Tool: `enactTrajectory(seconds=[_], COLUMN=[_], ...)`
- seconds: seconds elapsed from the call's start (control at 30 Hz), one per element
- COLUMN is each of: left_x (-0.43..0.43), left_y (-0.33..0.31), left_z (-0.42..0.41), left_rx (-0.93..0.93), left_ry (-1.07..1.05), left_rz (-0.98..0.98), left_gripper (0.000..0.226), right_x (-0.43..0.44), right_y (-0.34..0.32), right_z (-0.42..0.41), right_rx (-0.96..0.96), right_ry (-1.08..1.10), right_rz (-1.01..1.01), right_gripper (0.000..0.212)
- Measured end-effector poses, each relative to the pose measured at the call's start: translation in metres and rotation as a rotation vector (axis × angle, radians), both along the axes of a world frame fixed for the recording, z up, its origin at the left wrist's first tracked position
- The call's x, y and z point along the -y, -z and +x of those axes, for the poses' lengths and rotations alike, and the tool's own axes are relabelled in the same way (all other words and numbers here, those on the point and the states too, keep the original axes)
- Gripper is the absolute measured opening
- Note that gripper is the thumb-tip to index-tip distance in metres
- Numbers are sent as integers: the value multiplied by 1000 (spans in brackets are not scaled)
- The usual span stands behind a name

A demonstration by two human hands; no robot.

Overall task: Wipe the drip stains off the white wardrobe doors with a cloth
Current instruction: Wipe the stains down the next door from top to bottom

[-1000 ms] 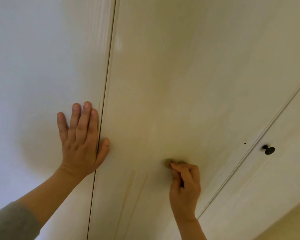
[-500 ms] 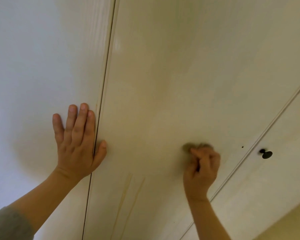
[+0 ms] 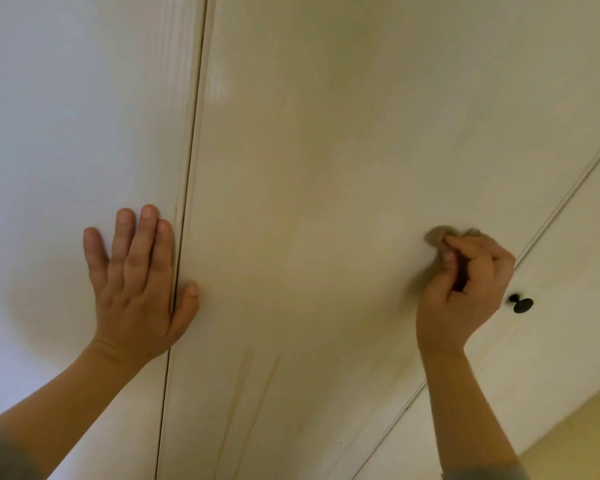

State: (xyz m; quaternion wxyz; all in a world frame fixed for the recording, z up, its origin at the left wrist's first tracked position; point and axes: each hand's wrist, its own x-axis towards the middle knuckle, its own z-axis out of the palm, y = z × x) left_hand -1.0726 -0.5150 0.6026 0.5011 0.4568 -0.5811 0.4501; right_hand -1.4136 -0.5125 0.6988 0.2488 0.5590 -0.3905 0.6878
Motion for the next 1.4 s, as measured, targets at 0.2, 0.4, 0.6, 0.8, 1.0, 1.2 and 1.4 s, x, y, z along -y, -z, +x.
enactTrajectory(seconds=[0.2, 0.4, 0.6, 0.8, 1.0, 1.2, 1.4], left_x=[3, 2, 1, 2, 2, 0, -1], left_y=[0, 0, -1, 0, -1, -2, -3], left_z=[1, -1, -2, -2, 0, -1, -2], left_rx=[-2, -1, 4, 0, 7, 5, 1], left_ry=[-16, -10, -15, -20, -17, -11, -12], left_rz=[-9, -15, -15, -18, -21, -16, -3], left_gripper=[74, 76, 75, 74, 76, 74, 75], right_x=[-11, -41, -5, -2, -37, -12, 15], right_y=[137, 123, 0, 95, 125, -26, -9], right_z=[7, -1, -27, -12, -12, -39, -40], right_rx=[-27, 35, 64, 136, 166, 162, 248], right_ry=[34, 14, 94, 95, 62, 138, 182], right_rz=[250, 359, 37, 114, 366, -14, -113], right_gripper=[21, 26, 18, 19, 34, 16, 19])
